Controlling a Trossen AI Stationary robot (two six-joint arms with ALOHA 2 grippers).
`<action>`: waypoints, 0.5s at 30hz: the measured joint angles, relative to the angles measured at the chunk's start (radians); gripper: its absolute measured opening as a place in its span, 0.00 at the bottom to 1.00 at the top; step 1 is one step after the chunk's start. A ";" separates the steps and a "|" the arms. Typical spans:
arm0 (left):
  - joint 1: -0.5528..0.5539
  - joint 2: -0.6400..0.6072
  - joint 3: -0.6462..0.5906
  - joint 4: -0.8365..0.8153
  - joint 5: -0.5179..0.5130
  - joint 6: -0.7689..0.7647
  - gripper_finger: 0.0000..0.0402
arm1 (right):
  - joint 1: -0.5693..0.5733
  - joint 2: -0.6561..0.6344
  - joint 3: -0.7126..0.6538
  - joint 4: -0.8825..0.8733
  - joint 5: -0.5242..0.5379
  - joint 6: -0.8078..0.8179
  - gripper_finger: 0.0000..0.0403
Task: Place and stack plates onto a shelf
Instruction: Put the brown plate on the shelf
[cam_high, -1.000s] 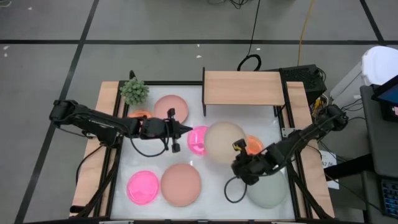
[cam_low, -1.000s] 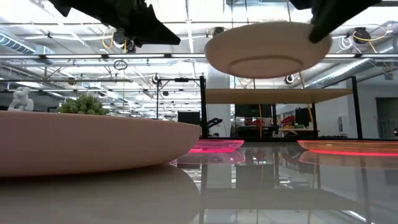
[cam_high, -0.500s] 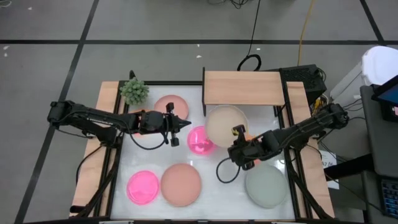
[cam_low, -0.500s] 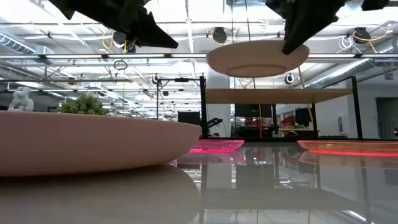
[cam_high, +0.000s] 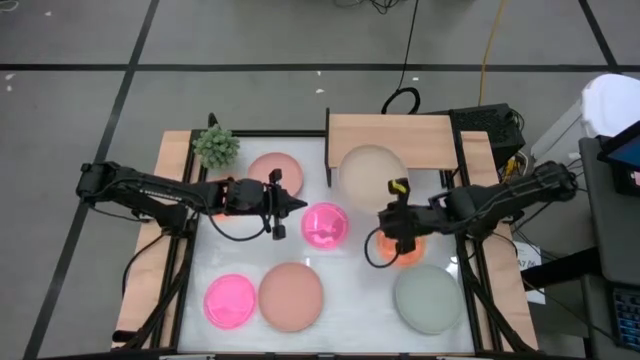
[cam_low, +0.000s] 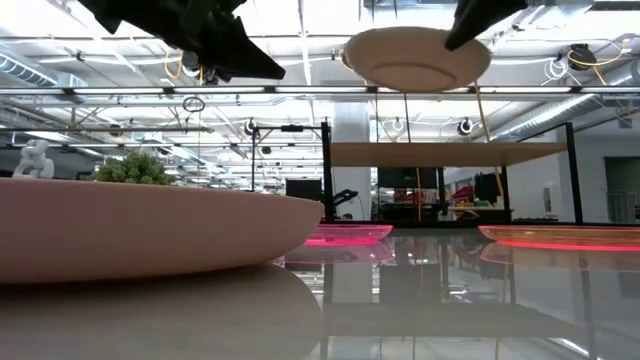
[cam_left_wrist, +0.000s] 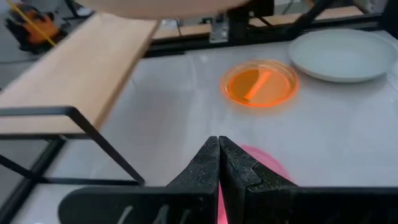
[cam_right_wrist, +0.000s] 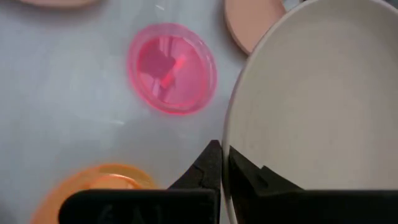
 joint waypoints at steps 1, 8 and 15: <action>-0.004 0.000 0.000 -0.008 0.001 -0.001 0.00 | -0.021 -0.004 0.000 -0.001 -0.004 -0.024 0.00; -0.013 0.000 0.000 0.002 0.002 -0.004 0.00 | -0.171 -0.018 0.000 -0.005 -0.037 -0.169 0.00; -0.010 0.000 0.000 0.004 0.001 0.001 0.00 | -0.336 -0.018 0.000 -0.047 -0.079 -0.247 0.00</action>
